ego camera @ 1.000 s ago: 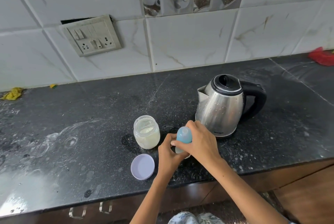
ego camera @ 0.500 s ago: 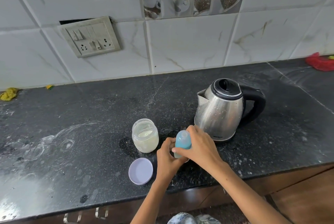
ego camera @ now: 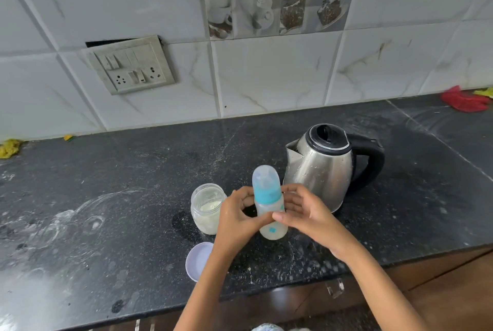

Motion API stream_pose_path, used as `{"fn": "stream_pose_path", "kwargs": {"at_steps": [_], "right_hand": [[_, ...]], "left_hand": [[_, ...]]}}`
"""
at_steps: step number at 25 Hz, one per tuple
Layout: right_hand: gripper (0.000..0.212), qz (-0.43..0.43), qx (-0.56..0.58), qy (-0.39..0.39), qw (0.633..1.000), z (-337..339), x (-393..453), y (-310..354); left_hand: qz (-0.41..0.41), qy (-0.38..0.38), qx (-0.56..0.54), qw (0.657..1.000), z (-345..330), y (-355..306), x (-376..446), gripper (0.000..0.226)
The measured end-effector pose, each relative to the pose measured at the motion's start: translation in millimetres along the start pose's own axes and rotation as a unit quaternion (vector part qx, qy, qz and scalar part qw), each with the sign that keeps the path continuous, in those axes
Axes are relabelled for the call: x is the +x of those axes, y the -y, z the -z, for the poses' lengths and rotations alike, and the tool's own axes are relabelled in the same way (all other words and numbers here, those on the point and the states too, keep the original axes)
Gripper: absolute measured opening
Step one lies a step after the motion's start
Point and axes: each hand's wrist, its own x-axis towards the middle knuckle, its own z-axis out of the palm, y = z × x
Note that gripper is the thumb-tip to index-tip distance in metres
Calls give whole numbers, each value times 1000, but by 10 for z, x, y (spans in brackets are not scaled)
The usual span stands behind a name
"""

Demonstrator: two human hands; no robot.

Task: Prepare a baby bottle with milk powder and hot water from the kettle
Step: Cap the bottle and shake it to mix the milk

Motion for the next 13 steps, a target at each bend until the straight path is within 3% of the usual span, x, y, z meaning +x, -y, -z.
{"fn": "stream_pose_path", "kwargs": {"at_steps": [5,13], "right_hand": [[70,26,142,73,987,15,99,308],[75,55,270,88,957,-185,176,383]], "left_hand": [[-8,55,-113,992,161,-556,107,39],[-19,80,-176,981,375,-760,230,40]]}}
